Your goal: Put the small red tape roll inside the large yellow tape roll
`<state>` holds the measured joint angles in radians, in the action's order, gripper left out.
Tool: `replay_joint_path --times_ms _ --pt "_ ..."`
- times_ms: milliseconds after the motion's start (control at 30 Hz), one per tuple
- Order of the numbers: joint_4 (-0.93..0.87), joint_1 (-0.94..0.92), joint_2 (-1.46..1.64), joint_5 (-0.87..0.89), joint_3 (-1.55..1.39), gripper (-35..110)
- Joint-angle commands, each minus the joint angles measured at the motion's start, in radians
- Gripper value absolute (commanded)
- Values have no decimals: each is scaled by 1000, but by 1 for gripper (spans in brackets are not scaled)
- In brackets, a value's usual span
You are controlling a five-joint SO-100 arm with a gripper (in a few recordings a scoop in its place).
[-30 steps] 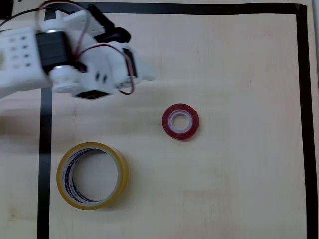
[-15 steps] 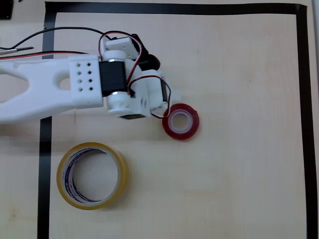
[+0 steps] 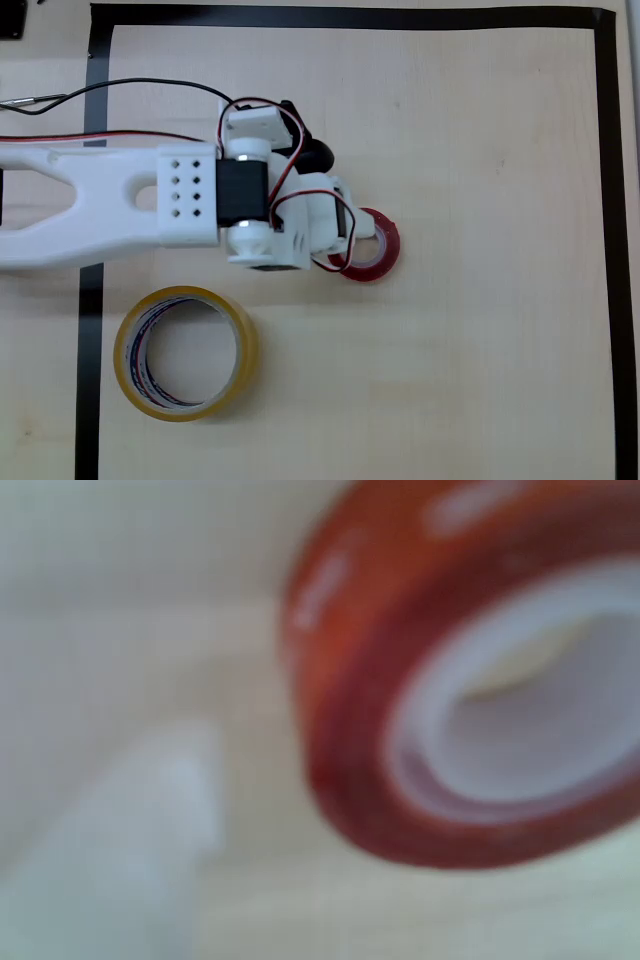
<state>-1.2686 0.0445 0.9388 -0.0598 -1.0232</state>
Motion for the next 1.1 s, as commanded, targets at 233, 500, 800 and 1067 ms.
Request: replay_joint_path --times_ms 233,500,800,1067 --pt "-21 -52 -57 -21 123 23" --pt "-25 -60 -97 -15 127 23" --pt "-58 -64 -83 -12 138 0" --pt "-275 -14 25 -20 284 0"
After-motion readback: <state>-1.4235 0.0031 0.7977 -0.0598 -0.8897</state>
